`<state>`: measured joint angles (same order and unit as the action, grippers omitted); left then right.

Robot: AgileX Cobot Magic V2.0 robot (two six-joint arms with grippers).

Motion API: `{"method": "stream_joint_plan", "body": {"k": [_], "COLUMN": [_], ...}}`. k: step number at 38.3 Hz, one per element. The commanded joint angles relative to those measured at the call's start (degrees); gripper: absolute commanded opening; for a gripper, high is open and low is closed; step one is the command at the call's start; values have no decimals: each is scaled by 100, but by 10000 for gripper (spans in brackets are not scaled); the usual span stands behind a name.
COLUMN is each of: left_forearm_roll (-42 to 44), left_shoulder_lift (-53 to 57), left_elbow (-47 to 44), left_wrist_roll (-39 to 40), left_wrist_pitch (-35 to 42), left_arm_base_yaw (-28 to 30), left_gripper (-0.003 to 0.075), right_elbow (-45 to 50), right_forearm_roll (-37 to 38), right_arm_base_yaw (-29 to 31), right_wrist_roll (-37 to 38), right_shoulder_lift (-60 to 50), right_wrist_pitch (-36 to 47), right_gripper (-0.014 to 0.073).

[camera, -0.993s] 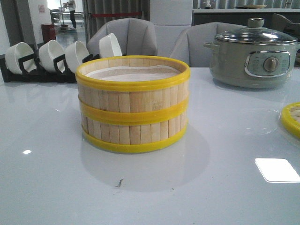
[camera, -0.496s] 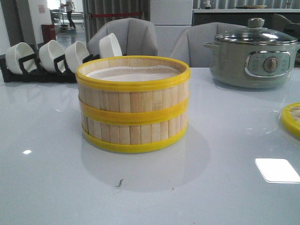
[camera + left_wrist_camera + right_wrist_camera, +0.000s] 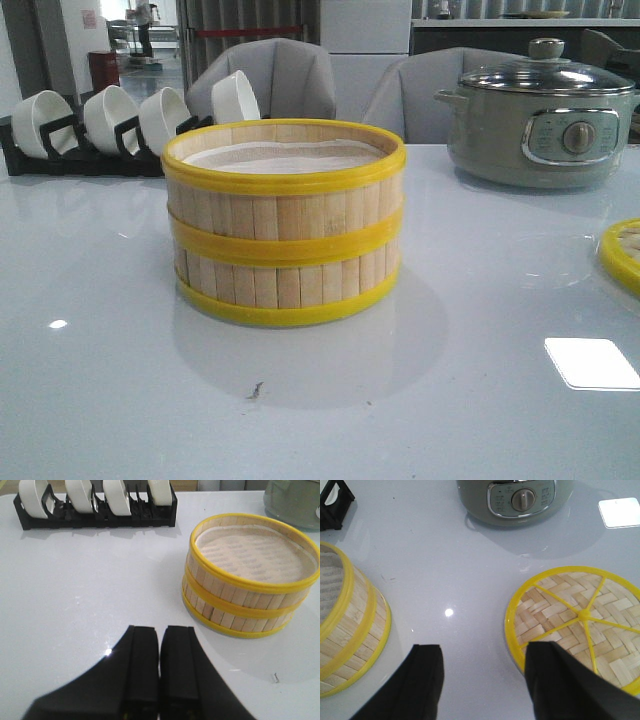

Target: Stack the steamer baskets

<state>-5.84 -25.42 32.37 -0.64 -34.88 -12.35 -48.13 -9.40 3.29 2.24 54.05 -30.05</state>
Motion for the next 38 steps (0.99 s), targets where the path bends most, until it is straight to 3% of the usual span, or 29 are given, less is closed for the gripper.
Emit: {"method": "stream_joint_plan", "body": {"k": [1, 29, 33, 35, 38], "left_forearm_roll": [-180, -52, -52, -52, -52], "left_shoulder_lift": [36, 36, 36, 36, 36], "left_elbow": [-54, -185, -185, -185, -185], "left_wrist_roll": [64, 64, 64, 64, 64], "left_wrist_pitch": [623, 714, 714, 714, 703], "left_arm_base_yaw": [4, 4, 4, 4, 4], "left_gripper": [84, 83, 83, 83, 83], "right_elbow": [-183, -183, -183, -183, -183], "right_forearm_roll": [-48, -93, -93, -93, -93], "right_arm_base_yaw": [3, 3, 3, 3, 3], "right_wrist_roll": [6, 6, 6, 6, 6], "right_shoulder_lift": [-19, 187, 187, 187, 187], "right_wrist_pitch": [381, 326, 311, 248, 66], "right_gripper": [468, 463, 358, 255, 26]}}
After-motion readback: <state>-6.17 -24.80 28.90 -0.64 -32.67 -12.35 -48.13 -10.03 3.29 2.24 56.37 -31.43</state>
